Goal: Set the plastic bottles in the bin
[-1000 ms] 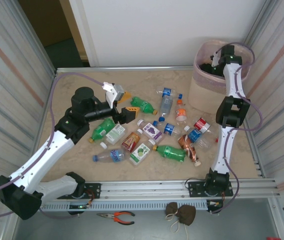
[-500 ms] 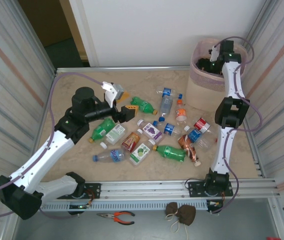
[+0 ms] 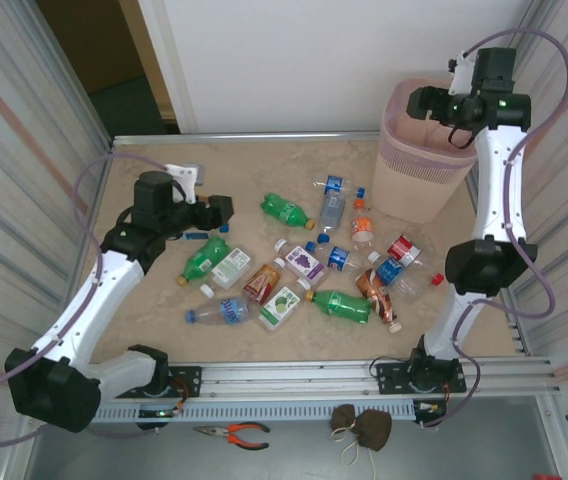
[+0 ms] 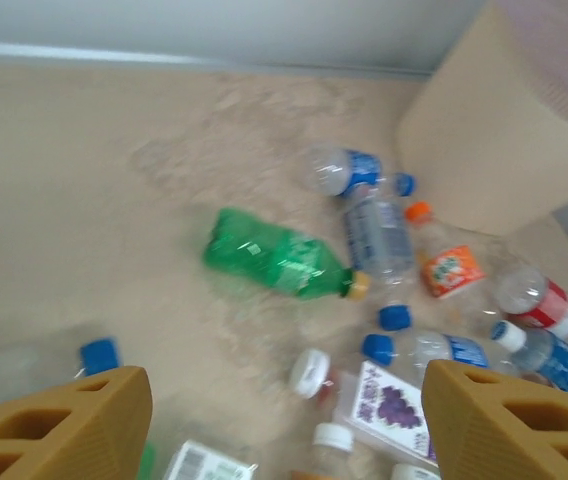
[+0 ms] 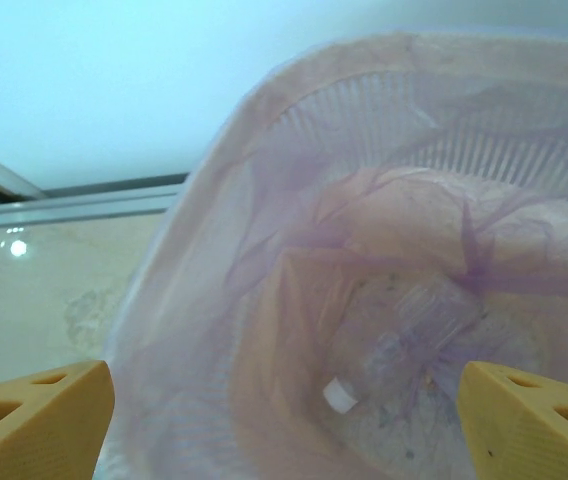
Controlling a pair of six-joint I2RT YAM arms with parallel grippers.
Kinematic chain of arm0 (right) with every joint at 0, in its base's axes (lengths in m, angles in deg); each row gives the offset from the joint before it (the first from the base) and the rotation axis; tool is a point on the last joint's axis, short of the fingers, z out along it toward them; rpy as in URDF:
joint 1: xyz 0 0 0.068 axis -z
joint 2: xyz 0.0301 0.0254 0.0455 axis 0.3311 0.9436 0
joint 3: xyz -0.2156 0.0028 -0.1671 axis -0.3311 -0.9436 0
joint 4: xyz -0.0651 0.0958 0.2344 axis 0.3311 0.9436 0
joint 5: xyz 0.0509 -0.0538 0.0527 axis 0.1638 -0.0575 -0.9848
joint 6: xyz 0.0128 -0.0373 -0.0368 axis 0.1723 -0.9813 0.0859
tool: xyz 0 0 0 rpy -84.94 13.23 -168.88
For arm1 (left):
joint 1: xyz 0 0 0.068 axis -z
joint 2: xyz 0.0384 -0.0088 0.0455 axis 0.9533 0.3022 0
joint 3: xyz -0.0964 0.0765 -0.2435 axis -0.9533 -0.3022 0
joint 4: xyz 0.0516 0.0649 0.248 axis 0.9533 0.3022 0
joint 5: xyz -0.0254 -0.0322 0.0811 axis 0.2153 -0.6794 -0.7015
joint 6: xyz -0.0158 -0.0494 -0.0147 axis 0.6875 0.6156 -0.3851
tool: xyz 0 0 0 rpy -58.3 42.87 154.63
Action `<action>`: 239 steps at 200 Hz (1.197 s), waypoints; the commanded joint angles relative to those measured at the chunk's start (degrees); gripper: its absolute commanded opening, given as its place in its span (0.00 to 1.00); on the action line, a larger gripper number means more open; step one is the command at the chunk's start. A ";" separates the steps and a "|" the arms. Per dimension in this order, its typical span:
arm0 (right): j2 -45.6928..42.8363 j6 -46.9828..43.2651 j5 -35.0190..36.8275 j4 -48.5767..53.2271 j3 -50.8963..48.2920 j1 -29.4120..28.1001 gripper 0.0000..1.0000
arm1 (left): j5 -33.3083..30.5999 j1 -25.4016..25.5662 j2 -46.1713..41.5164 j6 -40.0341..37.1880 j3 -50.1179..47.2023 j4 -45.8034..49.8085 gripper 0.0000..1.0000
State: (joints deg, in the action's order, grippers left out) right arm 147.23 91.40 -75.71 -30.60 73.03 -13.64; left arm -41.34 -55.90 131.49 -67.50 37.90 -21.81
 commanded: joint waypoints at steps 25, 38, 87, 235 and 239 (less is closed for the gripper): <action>-9.57 0.09 0.62 -1.44 -12.05 -2.29 0.88 | 1.28 -3.36 3.77 -9.37 1.50 14.31 0.75; -12.14 0.29 0.55 -2.67 -15.74 -2.67 0.88 | 1.34 -3.68 6.52 -15.17 3.41 19.01 0.77; -18.88 0.24 0.21 -6.67 -27.31 -2.88 0.88 | -5.24 -3.65 15.26 -30.68 6.50 26.55 0.78; -22.41 -1.67 -0.52 -7.59 -32.36 -2.49 0.88 | -11.15 -7.10 32.98 -38.03 6.81 29.94 0.77; -22.59 -1.67 -0.51 -7.63 -32.48 -2.52 0.88 | -10.83 -7.33 33.14 -37.96 6.93 29.94 0.76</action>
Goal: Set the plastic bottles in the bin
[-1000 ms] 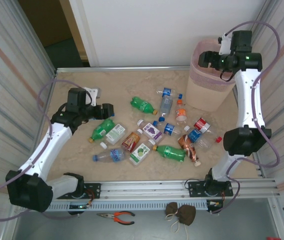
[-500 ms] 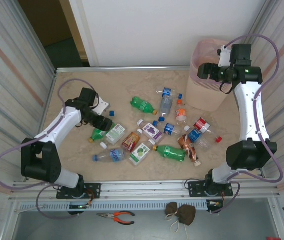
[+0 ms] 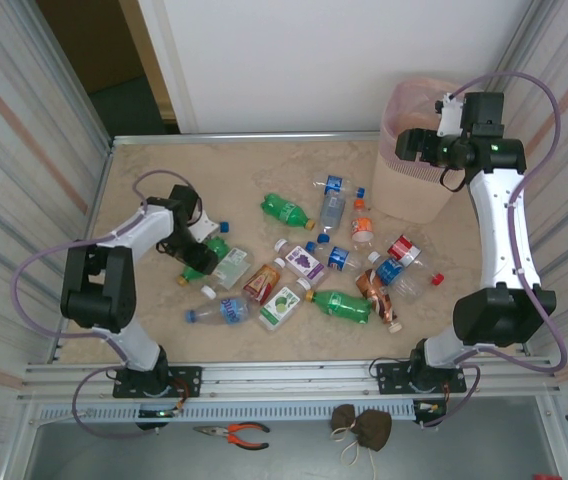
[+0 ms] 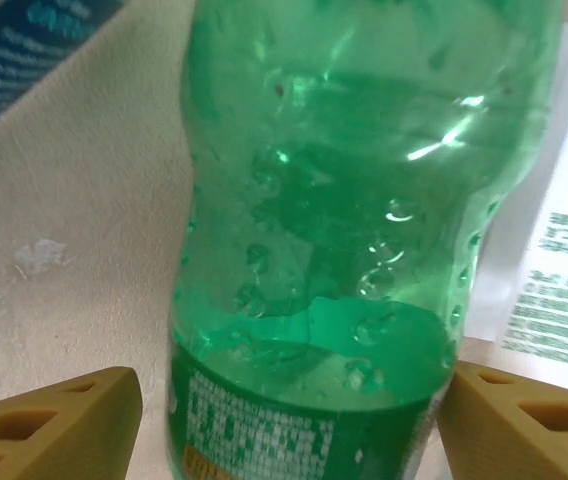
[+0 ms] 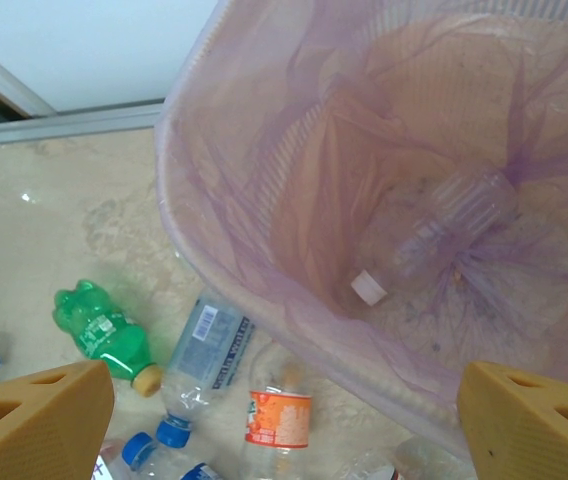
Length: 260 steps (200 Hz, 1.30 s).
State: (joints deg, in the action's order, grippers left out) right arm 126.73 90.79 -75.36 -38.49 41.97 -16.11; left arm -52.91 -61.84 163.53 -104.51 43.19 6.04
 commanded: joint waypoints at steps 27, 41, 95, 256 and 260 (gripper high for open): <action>-2.44 -1.32 -0.62 -0.34 -2.38 -0.06 0.88 | 3.93 -2.04 2.64 -1.23 2.00 2.49 0.76; -2.46 -1.32 -0.60 -0.60 -2.56 -0.04 0.88 | 3.79 -2.05 3.43 -1.16 2.06 2.97 0.74; -2.52 -1.07 -1.31 -0.85 -2.35 -0.12 0.88 | 4.58 -2.22 5.28 -0.70 2.36 3.15 0.72; -10.91 4.17 -4.67 -7.28 -6.47 -5.84 0.86 | 18.50 -2.31 -14.30 2.64 1.14 -2.23 0.62; -11.42 4.57 -5.10 -8.20 -7.07 -6.27 0.86 | 19.64 -2.31 -15.30 2.86 1.31 -2.55 0.62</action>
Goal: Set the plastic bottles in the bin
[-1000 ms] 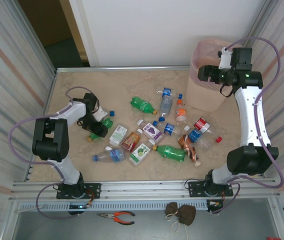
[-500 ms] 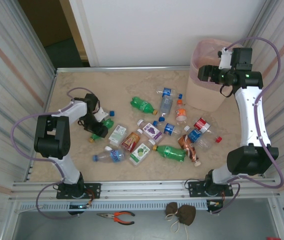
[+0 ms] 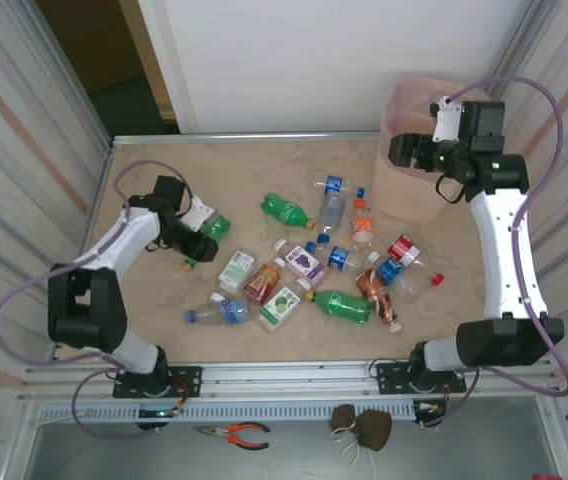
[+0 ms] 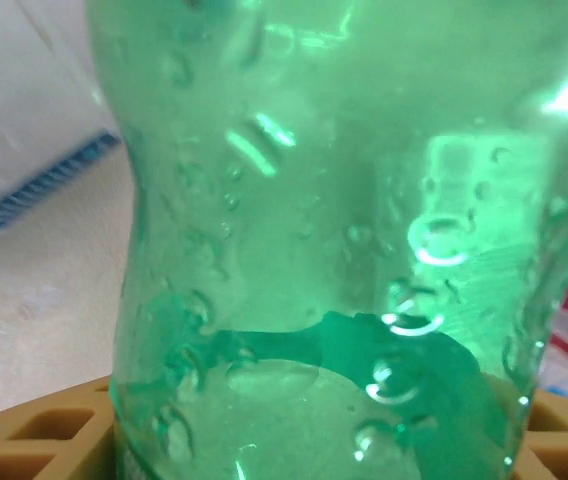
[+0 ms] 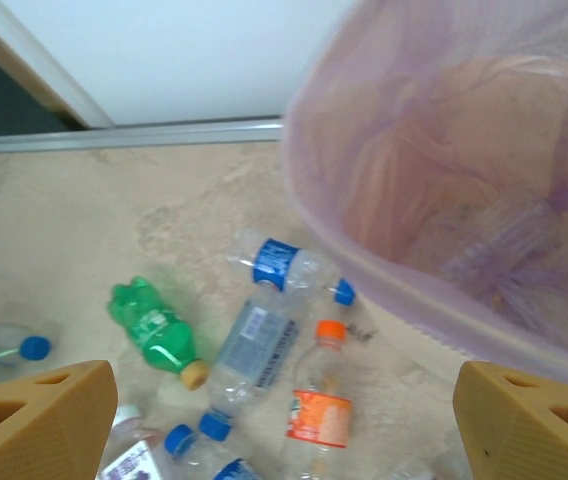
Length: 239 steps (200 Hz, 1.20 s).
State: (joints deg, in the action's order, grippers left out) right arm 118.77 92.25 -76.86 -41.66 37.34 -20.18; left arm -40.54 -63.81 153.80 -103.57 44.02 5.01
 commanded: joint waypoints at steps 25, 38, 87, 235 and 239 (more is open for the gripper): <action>-6.98 4.91 -7.65 -12.45 -6.66 -5.80 0.86 | 16.92 0.20 -12.00 4.38 0.28 -6.86 0.62; -8.67 5.64 -9.38 -16.65 -8.87 -8.04 0.86 | 22.10 1.31 -14.94 6.14 -0.15 -10.83 0.62; -11.51 7.15 -16.53 -28.99 -12.21 -17.21 0.87 | 33.23 7.48 -20.74 18.78 -0.84 -31.31 0.62; -9.31 5.67 -10.67 -36.35 -13.39 -35.30 1.00 | 25.64 24.37 -14.15 24.38 8.48 -43.01 0.61; -9.14 6.07 -10.57 -36.53 -13.55 -35.44 1.00 | 25.41 24.46 -14.00 24.54 8.58 -43.05 0.61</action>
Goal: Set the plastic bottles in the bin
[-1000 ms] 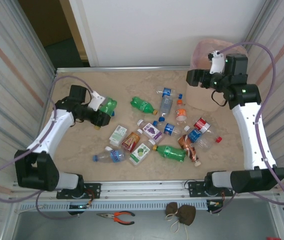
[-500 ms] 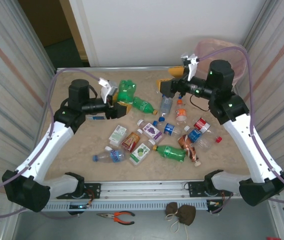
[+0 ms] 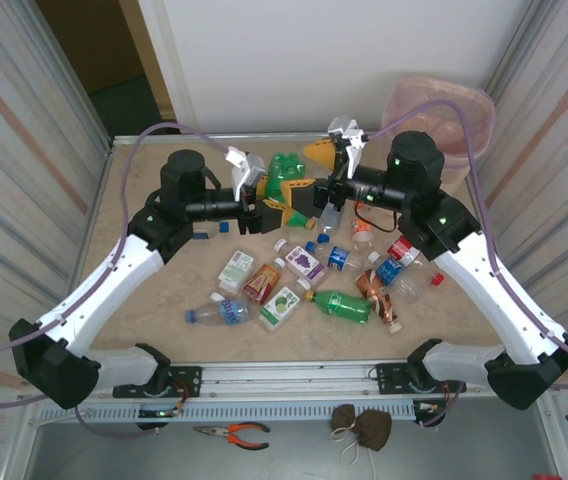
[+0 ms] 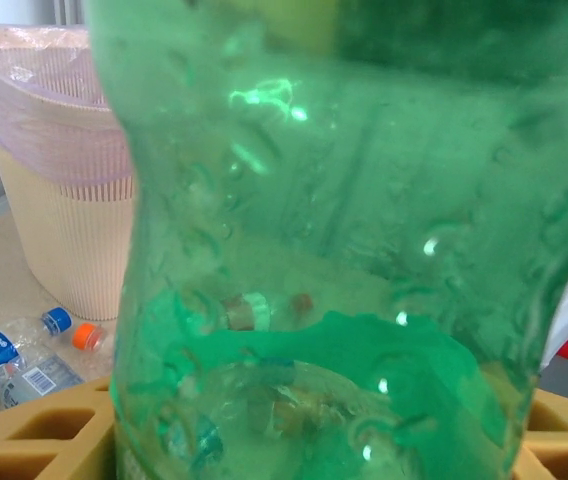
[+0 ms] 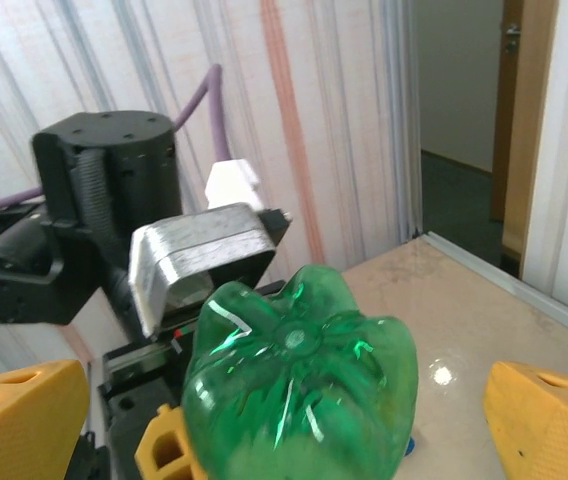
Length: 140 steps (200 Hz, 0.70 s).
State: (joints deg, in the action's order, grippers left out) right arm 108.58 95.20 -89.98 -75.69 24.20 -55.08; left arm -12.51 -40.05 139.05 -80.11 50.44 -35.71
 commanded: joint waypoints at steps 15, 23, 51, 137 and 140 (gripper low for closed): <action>1.75 4.33 2.99 -3.21 -0.80 -0.60 0.96 | -2.76 0.93 1.16 1.47 2.41 -2.51 0.61; 2.10 4.82 3.31 -3.26 -1.00 -0.64 0.94 | -2.76 1.09 1.36 1.43 2.47 -2.62 0.61; 2.54 5.60 3.19 -3.52 -1.36 -0.61 0.85 | -2.85 1.13 1.41 1.57 2.46 -3.03 0.62; 2.51 5.35 1.22 -5.01 -2.02 -0.64 0.71 | 1.09 1.13 0.88 3.96 1.38 -6.82 0.62; 2.48 5.34 1.13 -5.06 -2.04 -0.64 0.70 | 1.10 1.15 0.86 3.90 1.45 -6.73 0.62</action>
State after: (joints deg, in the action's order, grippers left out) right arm 111.14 100.04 -87.77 -78.49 22.32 -55.47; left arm -14.39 -39.29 140.69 -77.32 50.95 -38.84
